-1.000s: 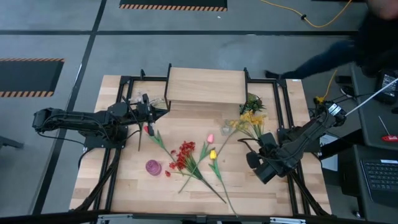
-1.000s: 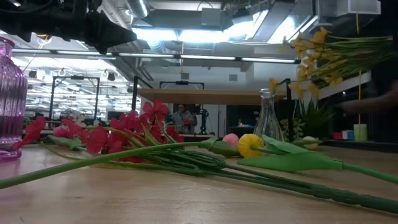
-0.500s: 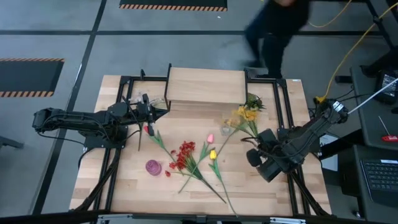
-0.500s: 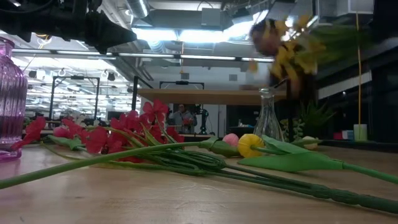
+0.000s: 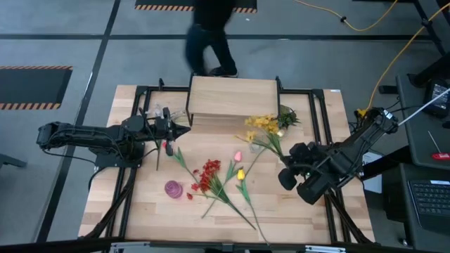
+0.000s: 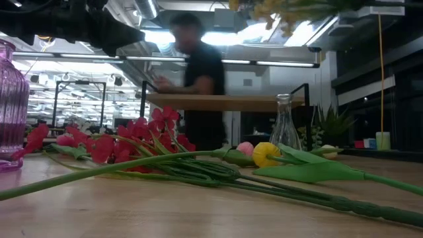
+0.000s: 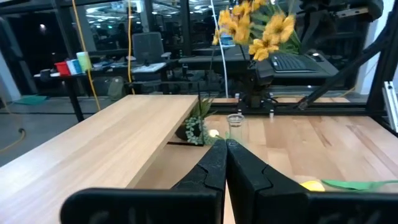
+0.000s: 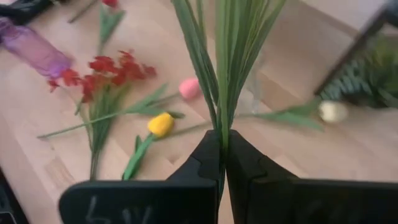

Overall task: Pick and place flowers into a vace then onto a shelf
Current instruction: Put the yellow flowers into the transparent vase

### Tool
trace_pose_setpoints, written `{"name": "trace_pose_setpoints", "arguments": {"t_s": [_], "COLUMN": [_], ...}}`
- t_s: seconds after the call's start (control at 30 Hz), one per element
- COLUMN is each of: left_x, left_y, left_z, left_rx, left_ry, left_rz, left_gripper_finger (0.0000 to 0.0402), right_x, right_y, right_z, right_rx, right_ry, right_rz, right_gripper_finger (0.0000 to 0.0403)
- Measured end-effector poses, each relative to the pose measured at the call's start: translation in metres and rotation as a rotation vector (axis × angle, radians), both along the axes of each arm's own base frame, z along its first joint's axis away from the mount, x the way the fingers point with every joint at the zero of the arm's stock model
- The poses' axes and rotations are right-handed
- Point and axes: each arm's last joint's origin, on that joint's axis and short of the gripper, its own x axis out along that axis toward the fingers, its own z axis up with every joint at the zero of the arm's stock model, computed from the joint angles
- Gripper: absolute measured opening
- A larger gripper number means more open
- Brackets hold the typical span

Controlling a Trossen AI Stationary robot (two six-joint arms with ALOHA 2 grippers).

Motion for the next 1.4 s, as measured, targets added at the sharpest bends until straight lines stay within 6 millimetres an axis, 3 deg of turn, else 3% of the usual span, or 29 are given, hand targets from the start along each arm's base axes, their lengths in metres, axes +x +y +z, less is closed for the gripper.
{"name": "trace_pose_setpoints", "arguments": {"t_s": [0.17,0.27,0.57,0.77,1.07,1.4], "left_x": [0.0,0.0,0.0,0.0,0.0,0.0], "left_y": [0.0,0.0,-0.001,-0.001,0.0,0.0], "left_z": [0.0,0.0,0.0,0.0,0.002,0.002], "left_rx": [-0.007,-0.007,-0.007,-0.002,-0.005,-0.005], "left_ry": [-0.002,-0.002,-0.002,-0.001,-0.017,-0.018], "left_rz": [-0.007,-0.015,-0.021,-0.021,-0.009,-0.008], "left_gripper_finger": [0.0004,0.0004,0.0004,0.0004,0.0004,0.0004], "right_x": [0.009,0.014,0.004,0.004,0.01,0.005], "right_y": [0.001,-0.002,-0.032,-0.05,-0.08,-0.108], "right_z": [0.0,-0.011,-0.043,-0.063,-0.085,-0.099], "right_rx": [-0.035,-0.043,-0.11,-0.253,-0.52,-0.621], "right_ry": [-0.02,-0.026,-0.214,-0.349,-0.507,-0.653], "right_rz": [0.069,0.122,0.205,0.306,0.285,0.233], "right_gripper_finger": [0.0006,0.0006,0.0006,0.0006,0.0006,0.0006]}}
